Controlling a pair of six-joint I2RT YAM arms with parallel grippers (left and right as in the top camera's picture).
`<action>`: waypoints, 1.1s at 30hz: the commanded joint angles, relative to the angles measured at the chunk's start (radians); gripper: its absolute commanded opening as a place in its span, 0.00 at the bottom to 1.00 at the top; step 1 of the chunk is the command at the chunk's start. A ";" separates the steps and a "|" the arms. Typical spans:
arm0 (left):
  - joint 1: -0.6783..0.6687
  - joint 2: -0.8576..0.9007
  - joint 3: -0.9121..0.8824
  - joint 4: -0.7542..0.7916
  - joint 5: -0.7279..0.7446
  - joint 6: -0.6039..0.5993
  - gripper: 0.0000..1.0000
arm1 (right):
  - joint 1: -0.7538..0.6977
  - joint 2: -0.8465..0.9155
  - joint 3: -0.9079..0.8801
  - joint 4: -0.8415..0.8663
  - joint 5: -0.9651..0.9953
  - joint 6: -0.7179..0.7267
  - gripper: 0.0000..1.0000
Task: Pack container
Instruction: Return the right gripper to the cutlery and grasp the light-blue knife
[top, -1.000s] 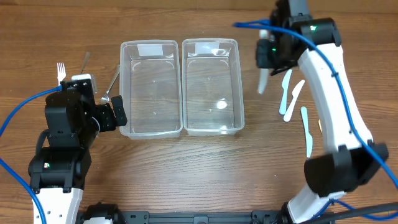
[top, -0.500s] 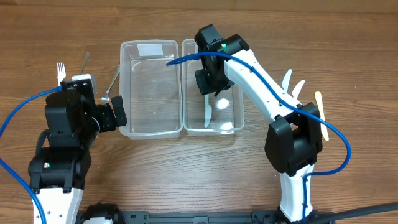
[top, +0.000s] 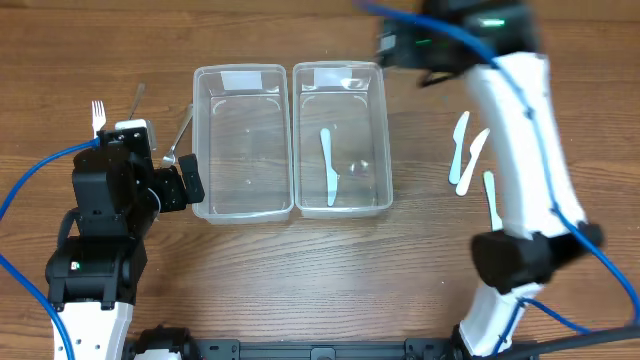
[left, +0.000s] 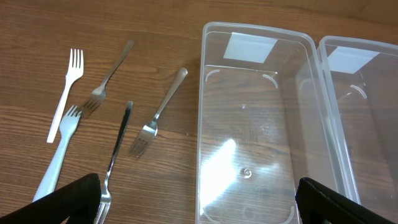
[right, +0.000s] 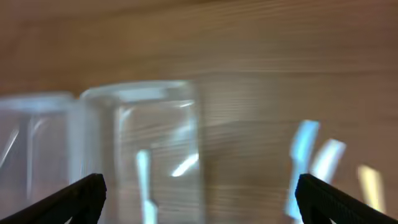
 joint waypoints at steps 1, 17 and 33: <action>0.005 0.000 0.027 -0.002 0.008 0.002 1.00 | -0.164 0.050 0.001 -0.067 -0.001 0.006 1.00; 0.005 0.000 0.027 0.000 0.008 0.002 1.00 | -0.295 0.183 -0.544 0.170 -0.118 -0.048 1.00; 0.005 0.000 0.027 0.000 0.008 0.001 1.00 | -0.291 0.184 -0.686 0.262 -0.119 -0.071 1.00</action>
